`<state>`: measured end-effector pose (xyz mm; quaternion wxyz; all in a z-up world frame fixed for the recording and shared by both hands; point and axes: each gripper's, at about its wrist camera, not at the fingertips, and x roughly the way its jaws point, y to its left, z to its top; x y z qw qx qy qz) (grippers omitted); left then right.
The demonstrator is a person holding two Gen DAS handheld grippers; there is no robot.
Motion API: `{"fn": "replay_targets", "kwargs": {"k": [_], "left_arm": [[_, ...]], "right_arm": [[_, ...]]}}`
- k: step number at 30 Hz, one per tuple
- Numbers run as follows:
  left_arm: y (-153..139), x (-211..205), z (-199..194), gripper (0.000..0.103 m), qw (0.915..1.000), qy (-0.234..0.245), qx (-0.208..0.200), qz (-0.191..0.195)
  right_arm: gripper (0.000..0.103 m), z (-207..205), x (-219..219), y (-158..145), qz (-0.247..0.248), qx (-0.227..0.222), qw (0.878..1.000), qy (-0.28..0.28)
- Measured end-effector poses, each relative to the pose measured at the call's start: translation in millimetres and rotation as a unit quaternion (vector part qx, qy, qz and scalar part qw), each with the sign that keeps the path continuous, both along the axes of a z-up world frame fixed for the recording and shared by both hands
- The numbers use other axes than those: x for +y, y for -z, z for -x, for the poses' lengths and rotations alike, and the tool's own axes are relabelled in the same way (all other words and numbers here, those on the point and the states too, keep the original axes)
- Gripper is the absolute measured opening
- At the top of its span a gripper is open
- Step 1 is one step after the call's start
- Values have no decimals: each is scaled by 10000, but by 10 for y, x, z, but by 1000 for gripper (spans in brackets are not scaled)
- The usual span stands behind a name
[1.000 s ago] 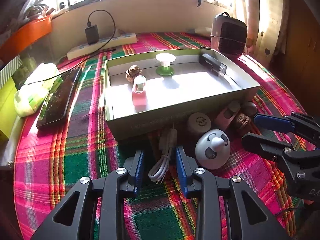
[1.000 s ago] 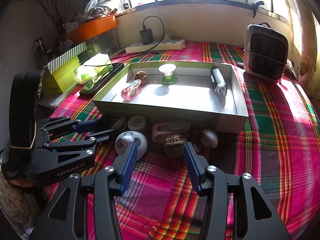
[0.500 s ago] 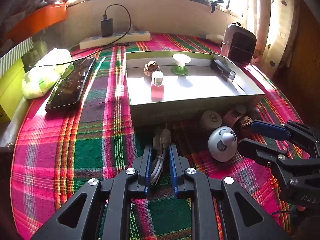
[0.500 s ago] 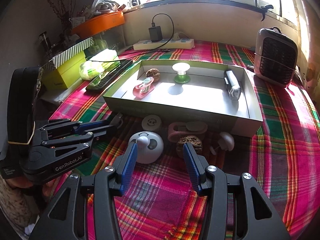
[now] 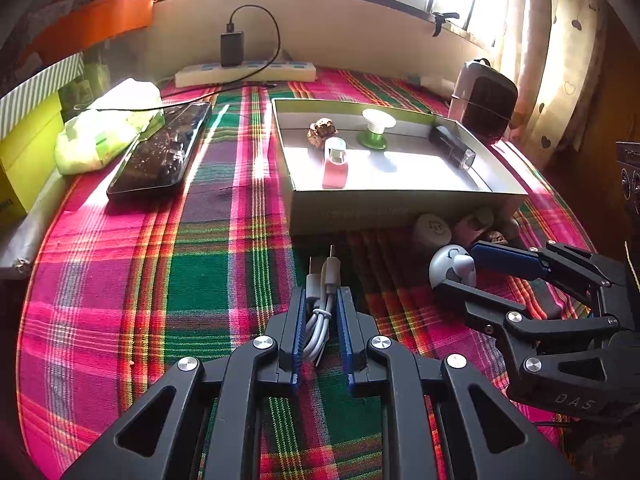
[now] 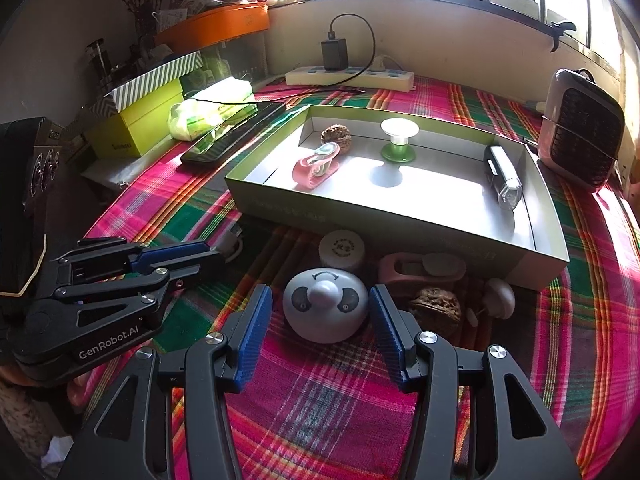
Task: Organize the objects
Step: 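Grasp the white USB cable with the left gripper while the right grasps the white round gadget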
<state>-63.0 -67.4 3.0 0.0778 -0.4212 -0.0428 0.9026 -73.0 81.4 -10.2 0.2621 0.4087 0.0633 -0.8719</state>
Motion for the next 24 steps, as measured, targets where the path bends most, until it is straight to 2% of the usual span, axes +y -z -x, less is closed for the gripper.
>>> {"fn": "replay_targets", "kwargs": {"k": [7, 17, 24], "left_arm": [[-5, 6, 30, 16, 10000, 73, -7, -21], [-13, 34, 58, 19, 10000, 90, -8, 28], [-13, 31, 57, 19, 10000, 89, -4, 38]], "right_arm": [[54, 61, -57, 60, -145, -118, 9998, -2], [54, 59, -103, 74, -419, -22, 9991, 57], [54, 50, -99, 69, -412, -20, 9991, 63]]}}
